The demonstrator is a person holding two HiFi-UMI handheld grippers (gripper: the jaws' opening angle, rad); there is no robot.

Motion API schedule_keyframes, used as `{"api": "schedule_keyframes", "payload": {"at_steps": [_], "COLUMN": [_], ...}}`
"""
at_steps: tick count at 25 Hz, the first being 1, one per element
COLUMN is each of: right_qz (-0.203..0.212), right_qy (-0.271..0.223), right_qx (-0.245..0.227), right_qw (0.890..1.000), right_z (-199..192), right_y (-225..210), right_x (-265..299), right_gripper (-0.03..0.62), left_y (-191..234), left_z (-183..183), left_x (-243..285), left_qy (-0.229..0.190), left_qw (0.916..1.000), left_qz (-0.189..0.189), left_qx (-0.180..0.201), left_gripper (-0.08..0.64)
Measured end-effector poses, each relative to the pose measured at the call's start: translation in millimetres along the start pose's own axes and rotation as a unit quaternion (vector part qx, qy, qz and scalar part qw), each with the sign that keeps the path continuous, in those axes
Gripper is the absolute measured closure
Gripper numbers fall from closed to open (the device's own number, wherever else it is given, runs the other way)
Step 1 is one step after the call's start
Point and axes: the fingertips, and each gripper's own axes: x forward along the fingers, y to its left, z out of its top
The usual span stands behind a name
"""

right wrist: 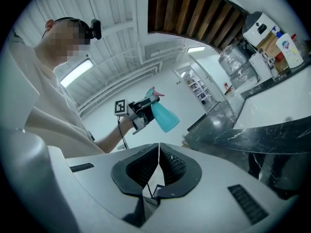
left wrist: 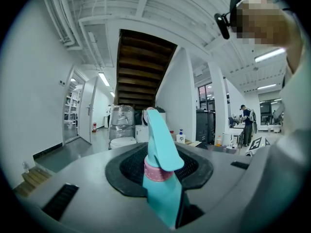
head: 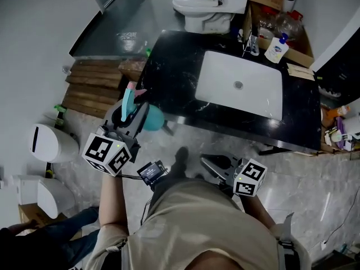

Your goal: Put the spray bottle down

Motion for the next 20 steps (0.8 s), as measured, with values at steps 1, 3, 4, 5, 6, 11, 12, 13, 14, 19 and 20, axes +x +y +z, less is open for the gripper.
{"api": "schedule_keyframes", "payload": {"at_steps": [1, 3, 4, 5, 6, 11, 12, 13, 14, 19, 20], "right_qz": [-0.004, -0.011, -0.014, -0.017, -0.02, -0.03, -0.032, -0.035, -0.037, -0.049, -0.052], "right_qy": [0.001, 0.002, 0.002, 0.002, 0.001, -0.005, -0.006, -0.008, -0.009, -0.012, -0.012], "right_qx": [0.0, 0.0, 0.001, 0.003, 0.005, 0.016, 0.018, 0.019, 0.02, 0.024, 0.024], "right_qw": [1.0, 1.0, 1.0, 1.0, 1.0, 0.999, 0.999, 0.999, 0.999, 0.998, 0.998], "right_z": [2, 6, 7, 8, 9, 19, 20, 22, 23, 30, 32], "right_y": [-3, -9, -11, -14, -17, -30, -33, -36, -39, -47, -49], "right_x": [2, 8, 11, 13, 16, 30, 32, 34, 35, 43, 44], "right_gripper": [0.569, 0.569, 0.569, 0.569, 0.569, 0.569, 0.569, 0.569, 0.569, 0.569, 0.569], "left_y": [4, 12, 17, 21, 24, 40, 42, 44, 46, 58, 63], "left_z": [1, 3, 3, 3, 3, 3, 2, 0, -2, -5, -5], "left_x": [5, 16, 22, 28, 34, 61, 66, 72, 77, 99, 103], "left_qy": [-0.002, -0.002, 0.0, 0.003, 0.006, 0.019, 0.021, 0.024, 0.028, 0.03, 0.028], "left_qw": [1.0, 0.9999, 0.9999, 0.9998, 0.9996, 0.9984, 0.9981, 0.9978, 0.9974, 0.9968, 0.9969], "left_qz": [-0.005, -0.011, -0.014, -0.017, -0.02, -0.038, -0.043, -0.049, -0.055, -0.071, -0.072], "left_qx": [0.0, 0.004, 0.008, 0.012, 0.018, 0.037, 0.038, 0.039, 0.039, 0.02, 0.015], "left_gripper": [0.428, 0.428, 0.428, 0.428, 0.428, 0.428, 0.428, 0.428, 0.428, 0.428, 0.428]}}
